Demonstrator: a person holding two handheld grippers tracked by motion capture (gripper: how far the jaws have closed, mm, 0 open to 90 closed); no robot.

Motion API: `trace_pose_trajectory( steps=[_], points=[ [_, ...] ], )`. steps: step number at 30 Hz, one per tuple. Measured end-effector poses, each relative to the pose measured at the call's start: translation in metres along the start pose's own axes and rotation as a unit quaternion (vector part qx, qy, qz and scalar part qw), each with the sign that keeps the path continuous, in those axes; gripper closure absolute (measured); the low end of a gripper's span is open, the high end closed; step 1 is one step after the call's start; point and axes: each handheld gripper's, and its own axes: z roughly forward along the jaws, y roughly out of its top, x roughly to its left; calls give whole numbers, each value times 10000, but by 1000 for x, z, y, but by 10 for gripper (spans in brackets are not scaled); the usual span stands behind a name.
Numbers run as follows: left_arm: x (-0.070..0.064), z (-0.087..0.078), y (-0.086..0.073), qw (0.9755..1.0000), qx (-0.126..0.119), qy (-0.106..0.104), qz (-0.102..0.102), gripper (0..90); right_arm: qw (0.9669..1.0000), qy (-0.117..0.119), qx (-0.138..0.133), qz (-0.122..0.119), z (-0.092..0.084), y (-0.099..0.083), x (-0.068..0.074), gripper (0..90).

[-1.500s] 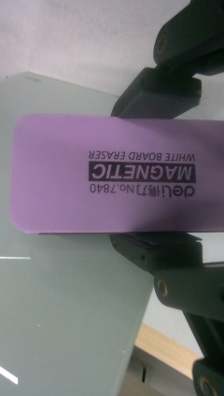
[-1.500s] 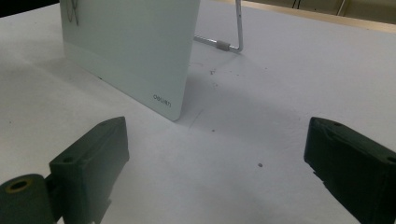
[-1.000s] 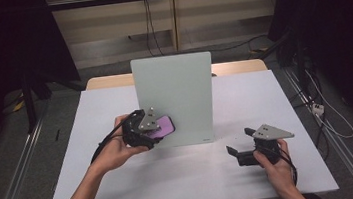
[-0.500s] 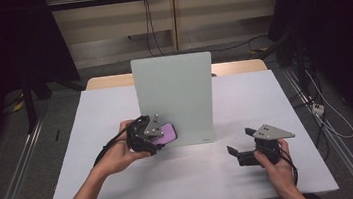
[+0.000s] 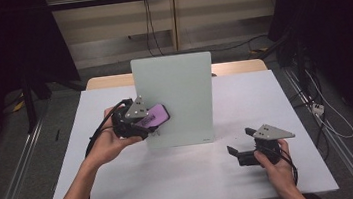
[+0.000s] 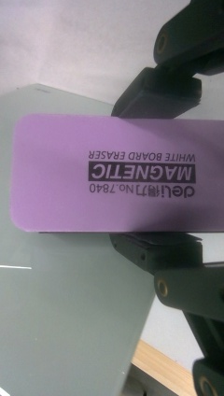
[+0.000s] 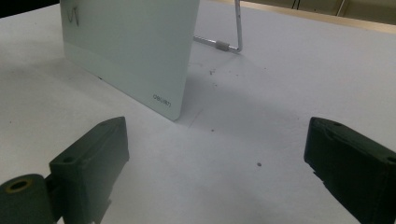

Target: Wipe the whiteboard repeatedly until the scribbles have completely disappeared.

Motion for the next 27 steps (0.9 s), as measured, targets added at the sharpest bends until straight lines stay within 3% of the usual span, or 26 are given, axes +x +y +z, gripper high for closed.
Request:
trace_pose_trajectory(
  steps=[2,5,8,13,15,16,17,18,19,20,22,23,25,27],
  points=[
    [-3,1,0,9999,59,65,60,411,10000,5,4,3,0,0,0,67],
    [-6,6,-1,9999,90,-18,78,411,10000,12,11,-4,1,0,1,67],
    [-14,16,0,9996,153,-77,220,411,10000,30,15,-15,1,0,2,67],
    [-29,33,1,9976,402,-345,449,411,10000,53,17,-41,1,1,3,67],
    [-36,38,0,9967,513,-233,580,411,10000,57,8,-50,1,0,3,67],
    [-37,39,-1,9968,501,-252,562,412,10000,52,3,-43,0,0,3,67],
    [-37,40,-2,9959,566,-450,538,412,10000,42,3,-17,0,0,3,67],
    [-38,42,-4,9956,587,-486,537,412,10000,28,4,-6,-1,0,2,67],
    [-40,44,-6,9960,583,-392,544,412,10000,35,-4,-5,-1,0,2,67],
    [-42,46,-8,9947,666,-529,570,412,10000,28,-17,-15,-1,0,1,66],
    [-46,50,-12,9947,686,-514,575,412,10000,33,-7,-3,-2,0,2,67],
    [-47,51,-13,9929,836,-545,645,412,10000,34,1,-2,-1,0,2,67],
    [-49,53,-17,9930,789,-649,590,411,10000,43,5,-10,-1,0,3,67],
    [-50,56,-21,9916,881,-714,628,412,10000,51,13,-18,0,0,3,66]
  ],
)
